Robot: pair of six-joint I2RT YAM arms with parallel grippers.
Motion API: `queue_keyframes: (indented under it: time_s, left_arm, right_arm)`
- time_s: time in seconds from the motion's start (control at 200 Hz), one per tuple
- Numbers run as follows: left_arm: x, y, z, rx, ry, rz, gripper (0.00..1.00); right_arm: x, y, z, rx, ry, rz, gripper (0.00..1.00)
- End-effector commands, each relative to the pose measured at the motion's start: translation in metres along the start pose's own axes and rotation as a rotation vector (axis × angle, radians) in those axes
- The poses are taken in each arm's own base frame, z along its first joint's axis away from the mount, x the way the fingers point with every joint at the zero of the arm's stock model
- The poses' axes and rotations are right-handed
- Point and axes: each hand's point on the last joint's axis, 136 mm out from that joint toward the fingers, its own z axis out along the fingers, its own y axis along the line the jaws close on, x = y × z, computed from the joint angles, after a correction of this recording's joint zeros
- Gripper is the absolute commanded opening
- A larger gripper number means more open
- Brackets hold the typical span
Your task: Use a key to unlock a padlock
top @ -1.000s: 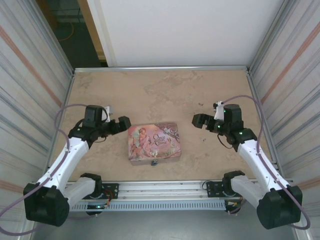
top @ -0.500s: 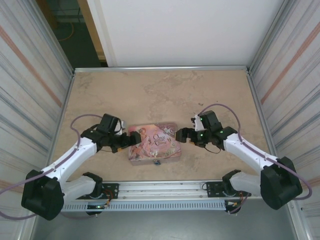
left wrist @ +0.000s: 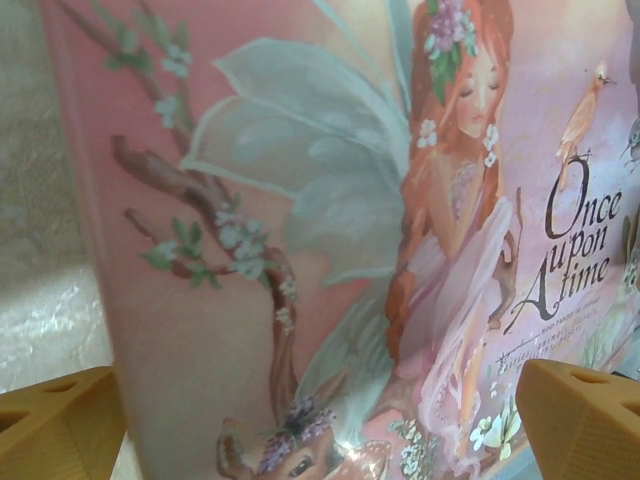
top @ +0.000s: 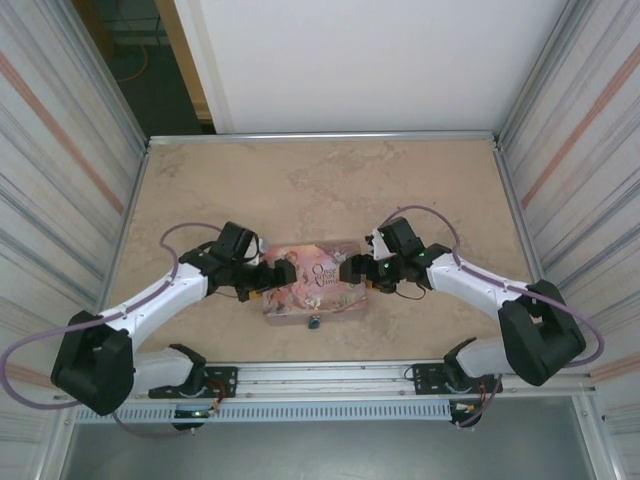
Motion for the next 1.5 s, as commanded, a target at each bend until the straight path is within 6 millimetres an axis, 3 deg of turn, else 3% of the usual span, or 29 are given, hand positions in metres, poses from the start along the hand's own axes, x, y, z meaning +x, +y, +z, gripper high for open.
queue_keyframes:
  time_s: [0.0,0.286,0.496,0.681,0.852,1.032,1.237,1.373,1.498]
  left_arm:
    - [-0.029,-0.036,-0.006,0.088,-0.058,0.1,0.99]
    - [-0.094,-0.067,0.01,0.145,-0.1,0.162,0.99]
    - [-0.143,-0.071,0.023,0.132,-0.113,0.189,0.99]
    - [-0.173,-0.072,0.04,0.129,-0.101,0.188,0.99]
    - [-0.19,-0.067,0.047,0.119,-0.122,0.165,0.99]
    - [-0.204,-0.065,0.044,0.113,-0.143,0.16,0.99]
    - [-0.215,-0.062,0.028,0.103,-0.171,0.17,0.99]
    - [-0.217,-0.059,0.012,0.081,-0.207,0.185,0.99]
    - [-0.21,-0.056,-0.006,0.061,-0.243,0.205,0.99]
  right_arm:
    - [-0.017,0.029,-0.003,-0.067,-0.024,-0.042,0.81]
    - [-0.06,0.033,-0.002,-0.051,-0.108,-0.053,0.79]
    - [-0.094,0.027,0.0,-0.022,-0.185,-0.039,0.8]
    - [-0.121,0.021,0.0,-0.007,-0.231,-0.036,0.8]
    - [-0.137,0.004,-0.007,0.037,-0.275,-0.006,0.83]
    - [-0.144,-0.006,-0.017,0.086,-0.286,-0.012,0.86]
    - [-0.143,-0.024,-0.043,0.193,-0.313,-0.03,0.9]
    - [-0.132,-0.038,-0.068,0.283,-0.29,-0.064,0.9]
    - [-0.11,-0.052,-0.091,0.402,-0.212,-0.137,0.87]
